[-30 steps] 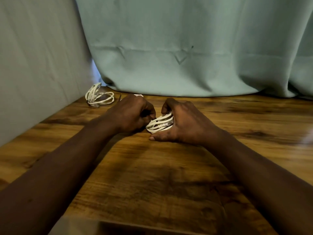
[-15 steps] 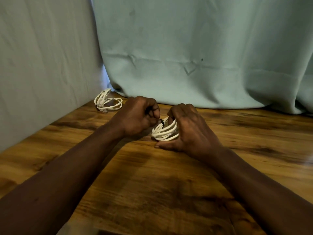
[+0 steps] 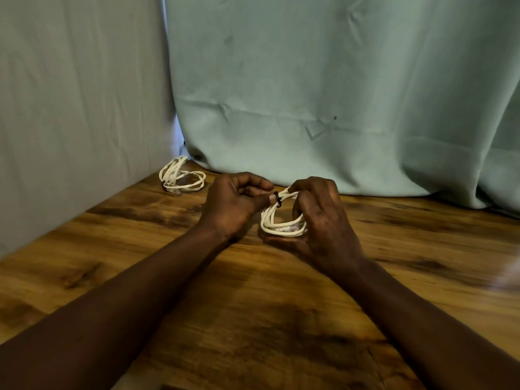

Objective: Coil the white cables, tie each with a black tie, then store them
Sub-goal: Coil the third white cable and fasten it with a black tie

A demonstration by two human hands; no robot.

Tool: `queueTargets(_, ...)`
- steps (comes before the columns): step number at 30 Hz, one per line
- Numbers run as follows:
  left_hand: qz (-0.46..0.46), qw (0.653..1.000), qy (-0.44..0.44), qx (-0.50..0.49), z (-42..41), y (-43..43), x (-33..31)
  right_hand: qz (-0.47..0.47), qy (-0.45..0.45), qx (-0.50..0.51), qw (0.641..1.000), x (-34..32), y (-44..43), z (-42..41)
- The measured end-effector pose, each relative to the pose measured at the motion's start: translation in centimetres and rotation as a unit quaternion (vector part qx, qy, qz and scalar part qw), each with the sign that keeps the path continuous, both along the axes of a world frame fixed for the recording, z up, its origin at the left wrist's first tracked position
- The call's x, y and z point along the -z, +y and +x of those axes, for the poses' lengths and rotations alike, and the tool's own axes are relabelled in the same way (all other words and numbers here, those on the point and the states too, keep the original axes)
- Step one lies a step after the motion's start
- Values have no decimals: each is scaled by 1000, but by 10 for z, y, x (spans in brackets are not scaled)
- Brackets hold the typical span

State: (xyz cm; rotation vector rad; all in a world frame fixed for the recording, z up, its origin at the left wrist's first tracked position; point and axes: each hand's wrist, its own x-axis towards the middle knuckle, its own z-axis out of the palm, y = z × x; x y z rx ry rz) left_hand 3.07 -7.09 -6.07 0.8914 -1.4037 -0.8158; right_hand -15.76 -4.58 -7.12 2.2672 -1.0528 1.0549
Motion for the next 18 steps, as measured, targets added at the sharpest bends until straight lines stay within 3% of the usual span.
queueTargets(8, -76, 997, 15, -22, -6, 7, -3, -7, -56, -27, 998, -1, -1, 1)
queueTargets(18, -117, 990, -71, -26, -12, 14, -3, -17, -99, -21, 995, 0, -3, 4)
